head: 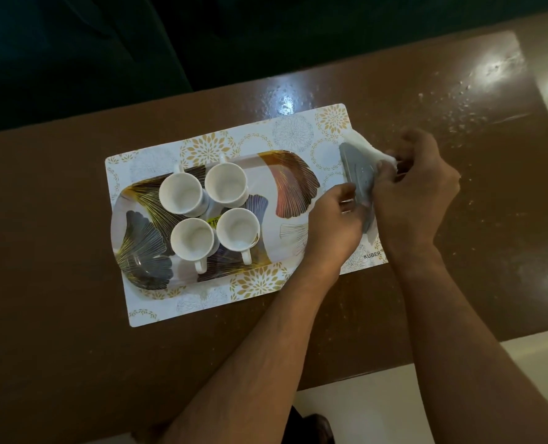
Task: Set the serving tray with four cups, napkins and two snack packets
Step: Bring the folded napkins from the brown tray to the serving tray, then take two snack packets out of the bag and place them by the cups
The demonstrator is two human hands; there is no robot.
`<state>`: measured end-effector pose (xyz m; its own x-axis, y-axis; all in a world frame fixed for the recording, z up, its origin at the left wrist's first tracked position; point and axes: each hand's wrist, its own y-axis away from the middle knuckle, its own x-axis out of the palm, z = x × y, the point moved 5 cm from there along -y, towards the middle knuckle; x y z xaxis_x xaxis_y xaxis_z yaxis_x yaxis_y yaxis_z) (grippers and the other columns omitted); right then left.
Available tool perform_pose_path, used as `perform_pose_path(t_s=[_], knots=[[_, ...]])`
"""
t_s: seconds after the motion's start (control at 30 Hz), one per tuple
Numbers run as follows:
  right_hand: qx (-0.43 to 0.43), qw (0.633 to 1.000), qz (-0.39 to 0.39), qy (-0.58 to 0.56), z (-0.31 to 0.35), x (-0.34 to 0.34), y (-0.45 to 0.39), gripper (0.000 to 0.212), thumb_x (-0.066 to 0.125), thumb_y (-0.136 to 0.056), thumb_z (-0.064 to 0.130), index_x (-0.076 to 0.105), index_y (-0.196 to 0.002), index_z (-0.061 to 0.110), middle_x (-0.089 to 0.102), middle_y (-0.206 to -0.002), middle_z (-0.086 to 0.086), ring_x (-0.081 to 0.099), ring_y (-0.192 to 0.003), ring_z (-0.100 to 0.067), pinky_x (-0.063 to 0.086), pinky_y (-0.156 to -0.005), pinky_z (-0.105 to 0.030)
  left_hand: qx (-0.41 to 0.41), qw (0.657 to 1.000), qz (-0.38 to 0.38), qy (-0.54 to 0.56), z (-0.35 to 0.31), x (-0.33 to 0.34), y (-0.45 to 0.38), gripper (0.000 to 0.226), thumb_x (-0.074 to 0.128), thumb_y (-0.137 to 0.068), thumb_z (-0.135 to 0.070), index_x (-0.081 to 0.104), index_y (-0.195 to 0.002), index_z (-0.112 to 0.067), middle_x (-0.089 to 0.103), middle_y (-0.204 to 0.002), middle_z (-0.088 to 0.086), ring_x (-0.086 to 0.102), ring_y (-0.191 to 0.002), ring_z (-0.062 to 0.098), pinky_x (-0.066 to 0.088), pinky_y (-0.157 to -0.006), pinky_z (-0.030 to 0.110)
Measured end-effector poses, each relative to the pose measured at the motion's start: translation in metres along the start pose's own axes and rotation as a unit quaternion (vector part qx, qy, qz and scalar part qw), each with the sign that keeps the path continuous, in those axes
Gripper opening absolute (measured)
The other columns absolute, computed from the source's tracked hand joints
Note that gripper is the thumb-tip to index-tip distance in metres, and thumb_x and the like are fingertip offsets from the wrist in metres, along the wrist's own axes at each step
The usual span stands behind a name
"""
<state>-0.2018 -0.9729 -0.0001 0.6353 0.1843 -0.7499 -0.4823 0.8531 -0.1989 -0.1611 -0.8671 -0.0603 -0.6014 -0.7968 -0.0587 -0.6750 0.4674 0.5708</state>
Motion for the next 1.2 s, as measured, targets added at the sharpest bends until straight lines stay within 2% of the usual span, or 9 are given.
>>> perform_pose_path(t_s=[0.13,0.3,0.43,0.53,0.63,0.77,0.9,1.03,1.2], knots=[[-0.004,1.000,0.004,0.005,0.002,0.000,0.000,0.037,0.066,-0.087,0.001,0.067,-0.123,0.008,0.078,-0.103,-0.003,0.073,-0.090,-0.021,0.060,-0.088,-0.043,0.005,1.000,0.007,-0.013,-0.002,0.003,-0.001,0.045,0.061,-0.102,-0.009,0.057,-0.147,-0.010,0.065,-0.143,0.006,0.063,-0.127,0.019,0.052,-0.108,0.034],[-0.025,0.999,0.009,0.030,0.007,-0.003,0.001,0.029,0.067,-0.087,0.005,0.068,-0.116,0.007,0.075,-0.101,-0.004,0.070,-0.087,-0.024,0.058,-0.081,-0.040,0.016,0.999,-0.003,-0.032,-0.008,-0.004,0.002,0.043,0.060,-0.102,-0.006,0.059,-0.145,-0.010,0.066,-0.142,0.006,0.062,-0.128,0.019,0.051,-0.109,0.034],[-0.068,0.994,-0.007,0.080,0.015,-0.004,0.009,0.029,0.063,-0.095,0.018,0.069,-0.120,0.004,0.074,-0.110,-0.010,0.066,-0.100,-0.030,0.042,-0.085,-0.025,0.090,0.991,-0.027,-0.100,-0.025,-0.020,0.014,0.043,0.061,-0.104,-0.014,0.056,-0.147,-0.013,0.060,-0.147,0.005,0.056,-0.135,0.019,0.047,-0.109,0.031],[-0.122,0.987,-0.018,0.100,0.030,-0.003,0.020,0.031,0.060,-0.099,0.021,0.068,-0.122,0.001,0.073,-0.115,-0.013,0.061,-0.112,-0.035,0.041,-0.092,-0.030,0.177,0.959,-0.061,-0.212,-0.039,-0.044,0.029,0.045,0.058,-0.105,-0.017,0.052,-0.149,-0.013,0.056,-0.149,0.005,0.052,-0.140,0.020,0.047,-0.114,0.034],[-0.167,0.980,-0.016,0.104,0.049,0.002,0.035,0.033,0.060,-0.102,0.023,0.067,-0.126,0.002,0.070,-0.121,-0.014,0.056,-0.122,-0.037,0.042,-0.100,-0.034,0.245,0.903,-0.107,-0.337,-0.047,-0.073,0.043,0.044,0.054,-0.106,-0.017,0.051,-0.149,-0.008,0.053,-0.153,0.009,0.048,-0.144,0.023,0.044,-0.119,0.037],[-0.190,0.975,0.023,0.112,0.077,0.020,0.063,0.038,0.057,-0.105,0.028,0.065,-0.132,0.002,0.068,-0.130,-0.015,0.052,-0.130,-0.038,0.044,-0.108,-0.043,0.264,0.842,-0.161,-0.442,-0.042,-0.126,0.057,0.048,0.057,-0.105,-0.019,0.049,-0.151,-0.009,0.052,-0.156,0.012,0.047,-0.147,0.026,0.042,-0.122,0.039],[-0.226,0.964,0.072,0.123,0.114,0.045,0.102,0.043,0.054,-0.106,0.031,0.060,-0.138,0.004,0.062,-0.140,-0.018,0.048,-0.137,-0.039,0.040,-0.115,-0.047,0.265,0.811,-0.199,-0.482,-0.027,-0.192,0.074,0.054,0.063,-0.101,-0.023,0.049,-0.150,-0.006,0.052,-0.155,0.018,0.050,-0.145,0.034,0.043,-0.120,0.047],[-0.274,0.946,0.120,0.126,0.162,0.078,0.153,0.048,0.057,-0.103,0.031,0.055,-0.142,0.005,0.055,-0.147,-0.019,0.045,-0.141,-0.040,0.036,-0.118,-0.051,0.245,0.782,-0.231,-0.524,-0.005,-0.272,0.100,0.061,0.063,-0.102,-0.022,0.041,-0.156,-0.006,0.046,-0.160,0.019,0.044,-0.149,0.035,0.035,-0.125,0.049],[-0.310,0.928,0.171,0.119,0.230,0.117,0.221,0.048,0.060,-0.102,0.029,0.053,-0.143,0.004,0.053,-0.149,-0.020,0.042,-0.144,-0.040,0.036,-0.120,-0.051,0.196,0.784,-0.265,-0.526,0.027,-0.374,0.135,0.062,0.057,-0.105,-0.029,0.034,-0.159,-0.008,0.042,-0.163,0.017,0.041,-0.152,0.032,0.027,-0.127,0.046]])
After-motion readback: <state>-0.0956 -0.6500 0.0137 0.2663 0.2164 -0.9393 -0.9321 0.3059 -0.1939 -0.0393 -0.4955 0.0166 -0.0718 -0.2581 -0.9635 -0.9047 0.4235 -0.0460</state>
